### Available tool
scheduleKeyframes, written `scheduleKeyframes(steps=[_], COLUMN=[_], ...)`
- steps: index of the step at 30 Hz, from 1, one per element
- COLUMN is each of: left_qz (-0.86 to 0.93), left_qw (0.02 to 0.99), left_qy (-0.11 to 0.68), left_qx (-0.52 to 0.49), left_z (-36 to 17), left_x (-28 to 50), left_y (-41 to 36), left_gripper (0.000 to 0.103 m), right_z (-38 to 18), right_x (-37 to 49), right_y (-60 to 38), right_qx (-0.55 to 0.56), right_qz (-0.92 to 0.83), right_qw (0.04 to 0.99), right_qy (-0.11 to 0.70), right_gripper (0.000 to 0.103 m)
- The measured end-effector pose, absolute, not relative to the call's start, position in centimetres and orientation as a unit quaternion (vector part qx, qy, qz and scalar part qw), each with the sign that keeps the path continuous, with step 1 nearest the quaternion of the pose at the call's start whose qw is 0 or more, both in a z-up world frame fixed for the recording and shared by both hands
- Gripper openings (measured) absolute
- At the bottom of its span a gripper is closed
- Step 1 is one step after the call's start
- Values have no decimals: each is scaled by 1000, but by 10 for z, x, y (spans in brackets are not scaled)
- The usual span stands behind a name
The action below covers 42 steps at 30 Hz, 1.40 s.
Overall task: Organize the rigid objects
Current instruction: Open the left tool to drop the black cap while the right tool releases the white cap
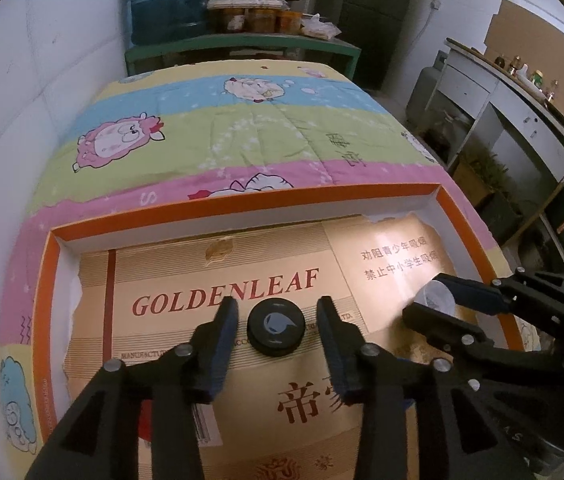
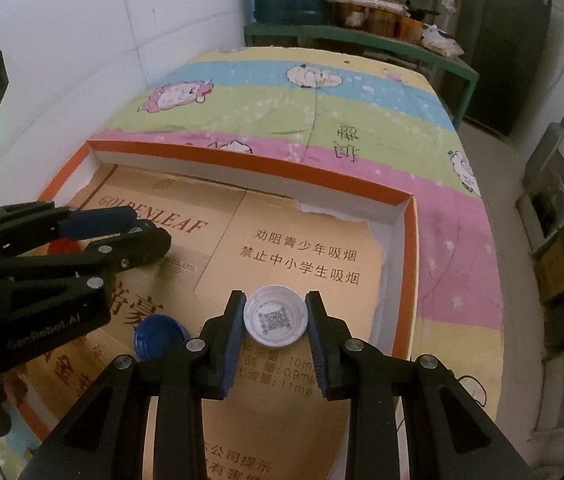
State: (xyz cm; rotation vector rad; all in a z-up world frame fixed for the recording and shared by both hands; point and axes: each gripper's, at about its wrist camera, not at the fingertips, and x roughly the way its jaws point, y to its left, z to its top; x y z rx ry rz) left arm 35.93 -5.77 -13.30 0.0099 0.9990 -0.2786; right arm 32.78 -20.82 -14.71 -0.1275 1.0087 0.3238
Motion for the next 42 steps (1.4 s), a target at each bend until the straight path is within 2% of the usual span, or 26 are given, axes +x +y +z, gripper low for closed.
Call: scheduleKeyframes(steps=[5, 42], left_qz=[-135, -130], left_qw=[870, 903], left_qy=[474, 410], left_qx=[-2, -13], left_z=[-131, -73], left_x=[357, 306], left_y=[-56, -43], left_gripper=[43, 43], right_z=[-146, -106], right_x=[327, 280], right_y=[-207, -202], right_qx=[-63, -62], right_qz=[152, 149], right_qw=[863, 881], right_qy=[479, 446], right_gripper=[39, 41])
